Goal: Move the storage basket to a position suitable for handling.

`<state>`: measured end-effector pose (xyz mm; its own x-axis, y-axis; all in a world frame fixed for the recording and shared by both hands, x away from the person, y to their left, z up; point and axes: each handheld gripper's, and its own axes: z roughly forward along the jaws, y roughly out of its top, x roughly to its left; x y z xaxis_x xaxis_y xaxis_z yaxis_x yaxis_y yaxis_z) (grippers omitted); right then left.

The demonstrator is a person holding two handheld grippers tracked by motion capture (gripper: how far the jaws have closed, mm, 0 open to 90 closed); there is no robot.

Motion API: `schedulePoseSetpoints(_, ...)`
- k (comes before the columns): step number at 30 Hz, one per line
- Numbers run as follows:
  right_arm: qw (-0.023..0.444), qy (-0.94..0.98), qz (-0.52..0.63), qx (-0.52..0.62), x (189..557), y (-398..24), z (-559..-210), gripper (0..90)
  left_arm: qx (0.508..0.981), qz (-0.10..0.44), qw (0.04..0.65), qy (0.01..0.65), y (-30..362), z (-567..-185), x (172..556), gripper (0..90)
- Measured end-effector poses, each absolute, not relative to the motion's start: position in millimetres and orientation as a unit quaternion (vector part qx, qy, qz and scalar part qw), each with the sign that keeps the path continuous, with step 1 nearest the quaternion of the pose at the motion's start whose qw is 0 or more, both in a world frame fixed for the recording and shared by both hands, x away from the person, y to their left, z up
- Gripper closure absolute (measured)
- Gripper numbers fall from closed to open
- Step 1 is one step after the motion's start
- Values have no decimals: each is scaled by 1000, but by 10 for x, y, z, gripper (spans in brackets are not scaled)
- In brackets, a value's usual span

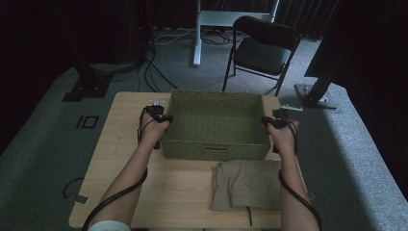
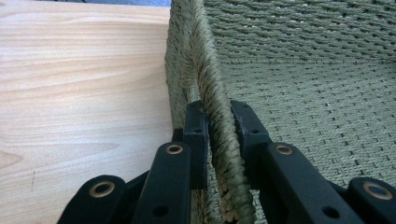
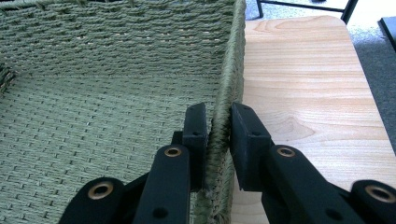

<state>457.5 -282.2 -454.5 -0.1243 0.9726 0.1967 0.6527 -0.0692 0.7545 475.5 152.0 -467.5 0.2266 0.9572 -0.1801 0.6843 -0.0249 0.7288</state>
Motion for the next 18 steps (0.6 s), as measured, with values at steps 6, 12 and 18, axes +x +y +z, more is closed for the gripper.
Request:
schedulePoseSetpoints(6,216,658,369,620,4574,-2814,-4534,750,710,176,376,569,1544,-4680,4780,698)
schedulePoseSetpoints(12,203,670,380,604,4584,-2770,-4486,497,728,185,380,540,1516,-4626,4797,464)
schedulePoseSetpoints(18,204,664,404,594,4575,-2739,-4447,360,728,186,403,522,1528,-4588,4786,337)
